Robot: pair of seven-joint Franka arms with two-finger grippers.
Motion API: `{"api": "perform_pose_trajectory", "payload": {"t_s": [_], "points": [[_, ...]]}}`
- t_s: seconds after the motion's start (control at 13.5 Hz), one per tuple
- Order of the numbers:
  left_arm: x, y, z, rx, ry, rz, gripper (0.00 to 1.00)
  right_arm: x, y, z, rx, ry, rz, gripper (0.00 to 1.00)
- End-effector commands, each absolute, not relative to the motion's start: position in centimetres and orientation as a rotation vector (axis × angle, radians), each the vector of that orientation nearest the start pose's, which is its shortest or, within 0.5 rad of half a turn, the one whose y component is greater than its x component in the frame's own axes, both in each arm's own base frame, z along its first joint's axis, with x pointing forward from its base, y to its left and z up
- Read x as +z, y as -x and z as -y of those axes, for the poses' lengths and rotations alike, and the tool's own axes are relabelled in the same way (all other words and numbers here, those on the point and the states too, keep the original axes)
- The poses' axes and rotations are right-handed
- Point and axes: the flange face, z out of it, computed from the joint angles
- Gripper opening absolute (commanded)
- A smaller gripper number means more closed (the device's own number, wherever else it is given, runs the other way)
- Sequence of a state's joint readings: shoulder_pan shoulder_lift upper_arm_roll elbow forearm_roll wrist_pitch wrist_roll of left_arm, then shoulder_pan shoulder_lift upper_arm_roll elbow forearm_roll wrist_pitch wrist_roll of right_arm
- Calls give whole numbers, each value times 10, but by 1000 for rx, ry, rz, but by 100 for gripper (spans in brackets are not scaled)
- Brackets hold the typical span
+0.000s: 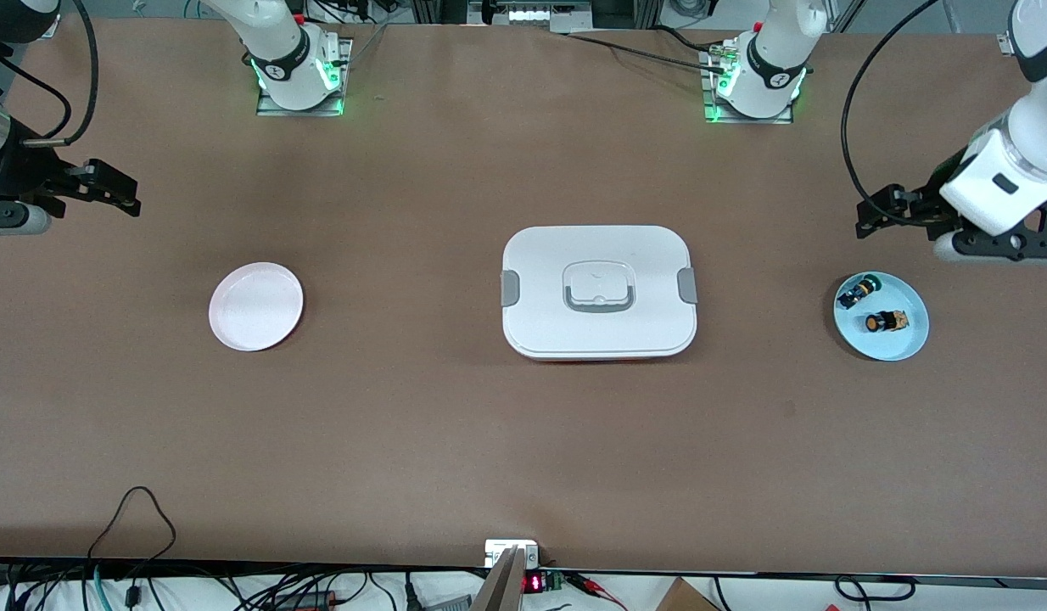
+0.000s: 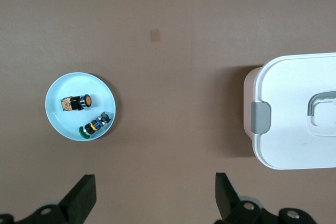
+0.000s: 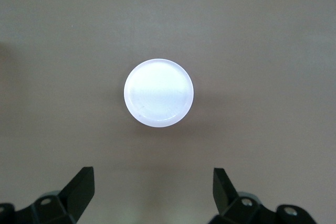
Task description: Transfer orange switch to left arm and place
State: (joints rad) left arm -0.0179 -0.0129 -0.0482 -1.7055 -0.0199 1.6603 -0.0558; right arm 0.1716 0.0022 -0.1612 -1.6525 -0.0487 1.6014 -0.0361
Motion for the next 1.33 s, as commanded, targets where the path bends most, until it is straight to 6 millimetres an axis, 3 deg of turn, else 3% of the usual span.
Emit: {"api": "perform_pose_trajectory", "payload": {"t_s": [0.0, 0.52, 1.26], "points": [[583, -520, 44, 16, 3170, 2, 100, 592, -554, 2, 113, 3176, 75, 100], [584, -525, 36, 25, 3171, 33, 100, 592, -555, 2, 113, 3176, 72, 100], [582, -551, 28, 27, 3170, 58, 100, 589, -556, 1, 123, 3176, 75, 100]]}}
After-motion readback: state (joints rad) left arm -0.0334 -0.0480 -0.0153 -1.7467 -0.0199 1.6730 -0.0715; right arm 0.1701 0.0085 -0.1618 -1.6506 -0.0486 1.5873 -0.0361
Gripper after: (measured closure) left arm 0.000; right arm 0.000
